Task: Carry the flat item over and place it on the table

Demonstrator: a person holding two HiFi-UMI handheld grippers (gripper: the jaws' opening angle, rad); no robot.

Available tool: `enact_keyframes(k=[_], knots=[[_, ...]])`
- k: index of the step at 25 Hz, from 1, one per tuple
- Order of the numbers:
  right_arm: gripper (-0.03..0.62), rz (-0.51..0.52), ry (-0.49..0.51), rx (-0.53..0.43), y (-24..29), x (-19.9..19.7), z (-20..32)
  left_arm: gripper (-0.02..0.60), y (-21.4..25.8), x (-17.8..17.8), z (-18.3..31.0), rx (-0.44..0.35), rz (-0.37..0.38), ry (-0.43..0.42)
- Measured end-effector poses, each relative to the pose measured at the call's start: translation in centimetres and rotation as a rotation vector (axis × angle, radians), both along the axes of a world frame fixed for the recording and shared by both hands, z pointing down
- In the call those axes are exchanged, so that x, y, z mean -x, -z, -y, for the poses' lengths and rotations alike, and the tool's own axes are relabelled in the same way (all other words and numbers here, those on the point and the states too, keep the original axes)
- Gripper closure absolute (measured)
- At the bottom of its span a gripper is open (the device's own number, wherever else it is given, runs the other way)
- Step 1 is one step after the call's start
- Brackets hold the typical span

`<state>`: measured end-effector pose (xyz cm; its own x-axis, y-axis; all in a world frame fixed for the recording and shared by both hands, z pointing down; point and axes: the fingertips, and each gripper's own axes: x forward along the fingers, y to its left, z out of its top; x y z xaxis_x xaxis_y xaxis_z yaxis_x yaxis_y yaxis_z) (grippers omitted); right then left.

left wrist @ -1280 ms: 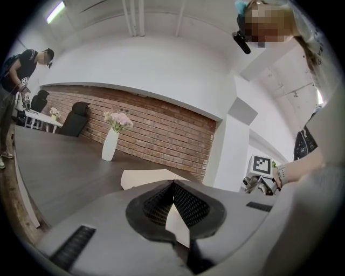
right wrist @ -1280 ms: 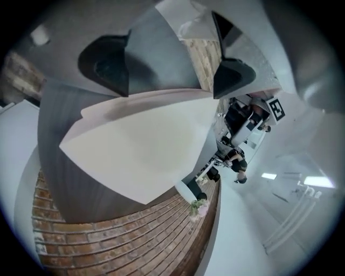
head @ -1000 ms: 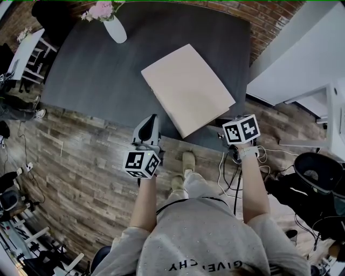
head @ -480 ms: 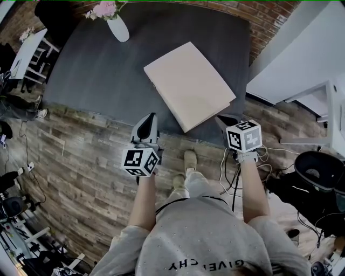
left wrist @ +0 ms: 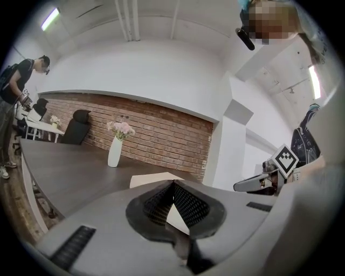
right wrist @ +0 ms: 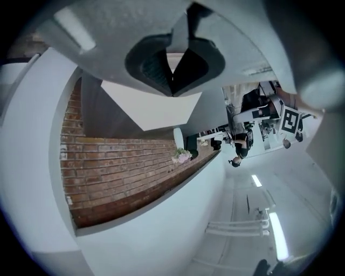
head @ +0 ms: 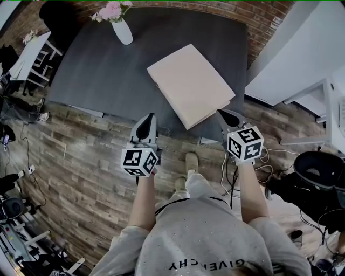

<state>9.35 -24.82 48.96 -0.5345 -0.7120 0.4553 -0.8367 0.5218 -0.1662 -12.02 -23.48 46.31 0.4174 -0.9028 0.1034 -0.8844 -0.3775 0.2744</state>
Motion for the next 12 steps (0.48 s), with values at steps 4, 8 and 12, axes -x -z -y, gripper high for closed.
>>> enact_keyframes(k=[4,8,12], knots=[[0.594,0.012,-0.023,-0.088,2.4,0.2,-0.3,0.583,1.1,0.2,-0.6,-0.017,-0.002,-0.006],[0.594,0.014,-0.038,-0.15,4.2,0.2,-0.7,0.583,2.2,0.2,-1.1,-0.033,-0.001,-0.012],[0.594,0.018,-0.043,-0.192,5.6,0.4,-1.3,0.583,3.2,0.4,-1.7,-0.049,-0.002,-0.01]])
